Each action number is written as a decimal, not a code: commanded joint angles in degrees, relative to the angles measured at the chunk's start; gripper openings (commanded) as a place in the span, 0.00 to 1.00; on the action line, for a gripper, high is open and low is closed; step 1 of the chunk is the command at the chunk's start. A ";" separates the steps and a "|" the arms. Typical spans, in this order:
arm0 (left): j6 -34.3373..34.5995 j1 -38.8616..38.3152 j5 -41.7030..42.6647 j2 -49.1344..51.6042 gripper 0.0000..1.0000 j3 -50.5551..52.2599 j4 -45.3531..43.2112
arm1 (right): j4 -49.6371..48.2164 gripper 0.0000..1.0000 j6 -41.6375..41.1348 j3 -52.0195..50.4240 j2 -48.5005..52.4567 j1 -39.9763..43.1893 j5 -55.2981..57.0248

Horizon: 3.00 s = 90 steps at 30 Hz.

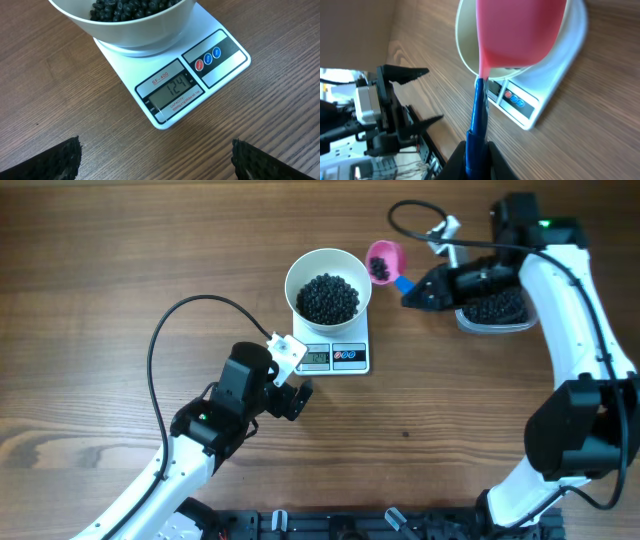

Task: Scoop item into bowl and weigh 150g on scale
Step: 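Carry the scoop over the white bowl and tip beans in, then return the scoop to the tub and scoop more black beans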

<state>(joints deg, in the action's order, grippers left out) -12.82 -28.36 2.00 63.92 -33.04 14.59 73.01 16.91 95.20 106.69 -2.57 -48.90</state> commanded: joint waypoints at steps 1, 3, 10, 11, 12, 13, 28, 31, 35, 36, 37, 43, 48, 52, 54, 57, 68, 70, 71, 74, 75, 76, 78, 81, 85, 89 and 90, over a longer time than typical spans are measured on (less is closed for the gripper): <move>-0.28 0.52 -0.35 0.00 1.00 0.20 -0.02 | -3.34 0.04 -5.70 1.36 0.68 -5.79 4.52; -0.28 0.52 -0.35 0.00 1.00 0.20 -0.02 | -5.33 0.04 -7.58 1.36 0.68 -8.57 9.46; -0.28 0.52 -0.35 0.00 1.00 0.20 -0.02 | -7.61 0.04 -9.62 1.70 0.68 -17.16 29.35; -0.28 0.52 -0.35 0.00 1.00 0.20 -0.02 | -7.58 0.04 -9.60 2.10 0.66 -18.38 32.83; -0.28 0.52 -0.35 0.00 1.00 0.20 -0.02 | -7.52 0.04 -9.60 2.60 0.66 -19.34 35.56; -0.28 0.52 -0.35 0.00 1.00 0.20 -0.02 | -7.39 0.04 -9.57 3.23 0.66 -20.24 38.23; -0.28 0.52 -0.35 0.00 1.00 0.20 -0.02 | -7.98 0.04 1.14 7.65 0.66 -29.73 60.04; -0.28 0.52 -0.35 0.00 1.00 0.20 -0.02 | -8.26 0.04 1.11 7.65 0.66 -29.73 60.50; -0.28 0.52 -0.35 0.00 1.00 0.20 -0.02 | -8.50 0.04 0.72 7.65 0.66 -29.73 60.46; -0.28 0.52 -0.35 0.00 1.00 0.20 -0.02 | -8.66 0.04 -0.02 7.65 0.66 -29.68 60.46; -0.28 0.52 -0.35 0.00 1.00 0.20 -0.02 | -8.76 0.04 -0.92 7.67 0.66 -29.57 60.37; -0.26 0.52 -0.35 0.00 1.00 0.20 -0.02 | -6.16 0.04 -4.57 11.13 -0.33 -21.49 49.22; -0.28 0.52 -0.35 0.00 1.00 0.20 -0.02 | -0.90 0.04 -7.76 13.81 -2.38 -10.97 45.13; -0.28 0.52 -0.35 0.00 1.00 0.20 -0.02 | 5.46 0.04 -8.07 13.92 -3.04 -1.73 44.57; -0.28 0.52 -0.35 0.00 1.00 0.20 -0.02 | 8.68 0.04 -7.85 13.86 -2.86 2.43 43.82; -0.28 0.52 -0.35 0.00 1.00 0.20 -0.02 | 11.21 0.04 -6.38 13.86 -2.51 6.75 43.82; -0.28 0.52 -0.35 0.00 1.00 0.20 -0.02 | 10.93 0.04 -1.90 6.12 1.86 9.20 46.86; -0.28 0.52 -0.35 0.00 1.00 0.20 -0.02 | 10.45 0.04 -1.92 5.20 2.23 9.53 48.70; -0.28 0.52 -0.35 0.00 1.00 0.20 -0.02 | 10.45 0.04 -1.92 5.18 2.47 9.88 49.53; -0.28 0.52 -0.35 0.00 1.00 0.20 -0.02 | 10.49 0.04 -1.95 5.18 3.56 10.95 49.70; -0.28 0.52 -0.35 0.00 1.00 0.20 -0.02 | 10.58 0.04 -1.95 5.16 4.11 11.54 49.70; -0.28 0.52 -0.35 0.00 1.00 0.20 -0.02 | 10.64 0.04 -1.95 5.16 4.57 12.02 49.72; -0.26 0.52 -0.35 0.00 1.00 0.20 -0.02 | 10.49 0.04 -1.95 5.16 5.40 12.59 50.03; -0.28 0.52 -0.35 0.00 1.00 0.20 -0.02 | 10.21 0.04 -1.92 5.16 7.10 13.55 50.66; -0.28 0.52 -0.35 0.00 1.00 0.20 -0.02 | 9.01 0.04 -2.14 5.16 8.98 14.64 50.77; -0.28 0.52 -0.35 0.00 1.00 0.17 -0.04 | 7.85 0.04 -2.51 5.16 9.97 15.08 50.75; -0.28 0.52 -0.35 0.00 1.00 0.20 -0.02 | 7.98 0.04 -2.47 5.16 10.10 15.08 50.47</move>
<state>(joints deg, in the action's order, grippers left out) -12.82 -28.36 1.98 63.92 -33.04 14.57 81.06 14.22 100.57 115.46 12.19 0.71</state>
